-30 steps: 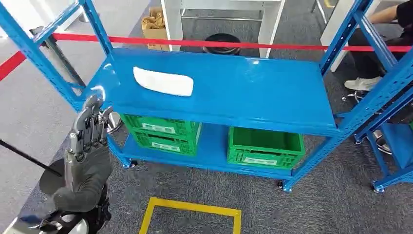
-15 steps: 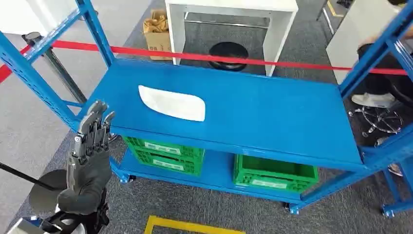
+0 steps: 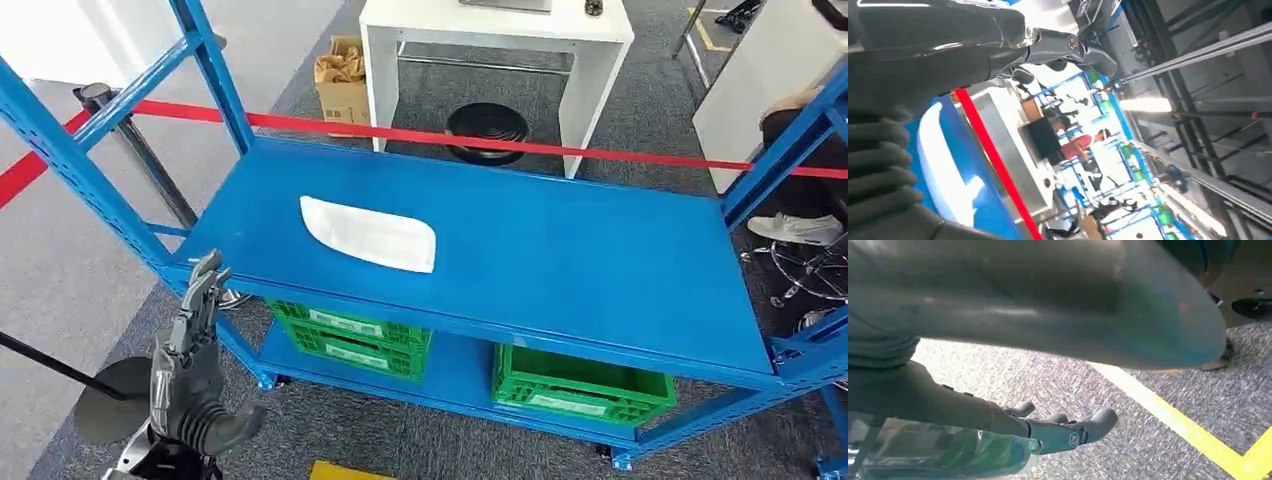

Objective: Take the parts from the cabinet and place them on the table.

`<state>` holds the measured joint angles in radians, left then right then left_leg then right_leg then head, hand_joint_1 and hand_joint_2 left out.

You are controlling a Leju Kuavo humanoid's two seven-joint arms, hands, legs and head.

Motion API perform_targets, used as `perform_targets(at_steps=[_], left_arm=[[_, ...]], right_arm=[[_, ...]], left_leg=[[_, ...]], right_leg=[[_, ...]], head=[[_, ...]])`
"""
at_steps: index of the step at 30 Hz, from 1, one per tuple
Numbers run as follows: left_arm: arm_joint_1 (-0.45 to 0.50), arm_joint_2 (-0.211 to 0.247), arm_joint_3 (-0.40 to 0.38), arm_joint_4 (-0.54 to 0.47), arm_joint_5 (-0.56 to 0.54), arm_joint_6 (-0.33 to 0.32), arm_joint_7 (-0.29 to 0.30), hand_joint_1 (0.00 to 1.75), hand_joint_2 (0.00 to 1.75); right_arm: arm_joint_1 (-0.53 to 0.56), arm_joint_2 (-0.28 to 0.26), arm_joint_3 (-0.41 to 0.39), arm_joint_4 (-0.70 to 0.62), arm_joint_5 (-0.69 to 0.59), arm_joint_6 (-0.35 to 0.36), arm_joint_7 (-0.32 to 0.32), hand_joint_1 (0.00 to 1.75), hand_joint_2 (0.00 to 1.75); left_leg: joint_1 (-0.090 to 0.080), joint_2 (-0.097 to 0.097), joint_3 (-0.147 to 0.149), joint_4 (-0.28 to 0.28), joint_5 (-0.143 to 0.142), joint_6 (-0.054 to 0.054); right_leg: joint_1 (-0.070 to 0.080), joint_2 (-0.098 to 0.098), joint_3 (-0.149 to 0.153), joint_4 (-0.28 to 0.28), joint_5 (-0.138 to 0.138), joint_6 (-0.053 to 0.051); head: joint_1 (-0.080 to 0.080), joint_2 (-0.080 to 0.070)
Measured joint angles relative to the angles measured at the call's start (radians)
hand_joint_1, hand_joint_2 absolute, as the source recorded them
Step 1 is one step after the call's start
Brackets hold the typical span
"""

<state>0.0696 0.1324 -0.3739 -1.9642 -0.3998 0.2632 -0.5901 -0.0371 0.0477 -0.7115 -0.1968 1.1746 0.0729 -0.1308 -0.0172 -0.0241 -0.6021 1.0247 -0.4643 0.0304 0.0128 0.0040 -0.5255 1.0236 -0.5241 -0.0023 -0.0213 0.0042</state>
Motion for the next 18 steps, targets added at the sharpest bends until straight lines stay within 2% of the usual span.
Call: perform_targets(at_steps=[7,9,11,13,16,18], left_arm=[[0.004,0.000,0.010,0.010,-0.034,0.022,0.010,0.00,1.75],[0.003,0.000,0.015,0.019,-0.151,0.074,0.059,0.00,1.75],[0.003,0.000,0.030,0.038,-0.347,0.136,0.131,0.00,1.75],[0.001,0.002,0.044,0.068,-0.496,0.159,0.196,0.00,1.75],[-0.030,0.014,0.060,0.157,-0.644,0.172,0.261,0.00,1.75],[-0.082,0.029,0.060,0.240,-0.679,0.176,0.277,0.00,1.75]], right_arm=[[0.000,0.004,-0.001,0.000,0.000,0.000,0.000,0.00,0.00],[0.000,0.004,-0.002,0.000,0.003,-0.002,-0.002,0.00,0.00],[0.000,0.004,-0.002,0.000,0.009,-0.004,-0.009,0.00,0.00],[0.000,0.004,-0.002,0.000,0.015,-0.004,-0.013,0.00,0.00],[0.001,0.004,-0.006,0.000,0.017,-0.004,-0.014,0.00,0.00],[0.001,0.004,-0.010,0.000,0.019,-0.004,-0.021,0.00,0.00]], left_leg=[[0.000,0.000,0.002,-0.003,-0.003,-0.004],[0.000,0.000,0.002,-0.003,-0.004,-0.006],[0.000,0.000,0.002,-0.003,-0.005,-0.006],[0.000,0.000,0.002,-0.003,-0.006,-0.006],[0.000,0.000,0.002,-0.003,-0.006,-0.006],[0.000,-0.001,0.002,-0.003,-0.006,-0.006]], right_leg=[[0.000,0.000,0.000,0.001,-0.005,-0.006],[0.000,0.000,0.000,0.001,-0.007,-0.007],[0.000,0.000,0.000,0.001,-0.008,-0.007],[-0.001,0.000,0.000,0.001,-0.008,-0.007],[-0.001,0.000,0.000,0.000,-0.009,-0.006],[-0.001,0.000,0.001,0.001,-0.009,-0.006]], head=[[0.000,0.000],[0.001,0.000],[0.000,0.000],[0.000,0.000],[0.000,0.000],[0.001,0.000]])
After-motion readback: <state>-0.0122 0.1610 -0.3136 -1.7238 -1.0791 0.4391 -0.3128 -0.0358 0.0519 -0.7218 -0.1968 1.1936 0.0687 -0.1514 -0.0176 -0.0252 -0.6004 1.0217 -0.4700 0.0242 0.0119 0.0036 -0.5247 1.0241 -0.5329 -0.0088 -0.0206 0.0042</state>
